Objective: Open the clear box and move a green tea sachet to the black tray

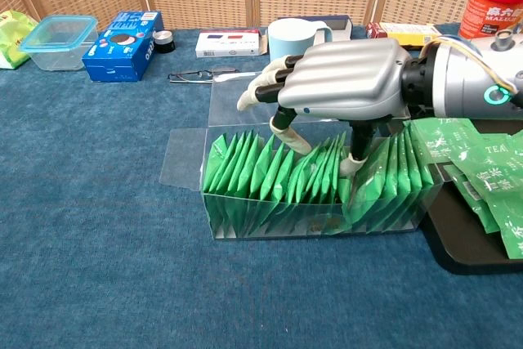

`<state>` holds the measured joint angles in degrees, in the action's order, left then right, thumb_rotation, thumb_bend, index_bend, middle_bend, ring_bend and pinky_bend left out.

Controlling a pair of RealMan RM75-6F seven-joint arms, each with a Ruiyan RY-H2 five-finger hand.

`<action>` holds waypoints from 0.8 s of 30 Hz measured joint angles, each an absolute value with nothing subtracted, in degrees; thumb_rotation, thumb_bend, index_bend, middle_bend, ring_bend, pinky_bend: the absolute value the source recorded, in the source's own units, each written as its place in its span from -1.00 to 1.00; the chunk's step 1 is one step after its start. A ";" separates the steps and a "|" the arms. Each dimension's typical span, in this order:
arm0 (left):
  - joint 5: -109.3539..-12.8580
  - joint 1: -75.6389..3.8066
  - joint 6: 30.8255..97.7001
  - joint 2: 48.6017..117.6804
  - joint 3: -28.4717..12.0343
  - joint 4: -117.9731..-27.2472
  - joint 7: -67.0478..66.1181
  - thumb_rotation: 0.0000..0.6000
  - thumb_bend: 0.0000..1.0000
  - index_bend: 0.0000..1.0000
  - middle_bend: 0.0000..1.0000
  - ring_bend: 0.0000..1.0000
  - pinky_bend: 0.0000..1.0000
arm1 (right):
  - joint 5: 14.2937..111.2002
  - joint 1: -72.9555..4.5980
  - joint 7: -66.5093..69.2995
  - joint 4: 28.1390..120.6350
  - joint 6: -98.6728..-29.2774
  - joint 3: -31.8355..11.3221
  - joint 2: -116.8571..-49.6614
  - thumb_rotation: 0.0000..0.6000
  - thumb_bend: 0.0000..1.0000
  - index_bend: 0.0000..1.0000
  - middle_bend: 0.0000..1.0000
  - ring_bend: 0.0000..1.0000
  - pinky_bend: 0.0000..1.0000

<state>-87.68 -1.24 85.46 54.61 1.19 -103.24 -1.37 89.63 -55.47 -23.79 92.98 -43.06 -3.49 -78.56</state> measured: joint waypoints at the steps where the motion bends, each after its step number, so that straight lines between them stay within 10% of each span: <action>1: -87.67 -1.24 85.44 54.62 1.19 -103.17 -1.32 1.00 -0.55 -0.78 -0.88 -1.00 -0.56 | 89.41 -55.47 -24.14 93.03 -43.08 -3.56 -78.79 1.00 -1.00 0.14 -0.80 -0.93 -0.95; 12: -87.55 -1.29 85.38 54.80 1.09 -102.51 -0.73 1.00 -0.55 -0.78 -0.89 -1.00 -0.56 | 86.34 -55.63 -27.49 92.99 -42.80 -4.45 -80.44 1.00 -0.96 0.20 -0.78 -0.92 -0.95; 24: -87.73 -1.40 85.45 54.97 0.96 -102.25 -0.61 1.00 -0.55 -0.80 -0.91 -1.00 -0.56 | 84.98 -55.28 -27.98 93.19 -43.80 -4.50 -80.98 1.00 -0.50 0.22 -0.76 -0.89 -0.94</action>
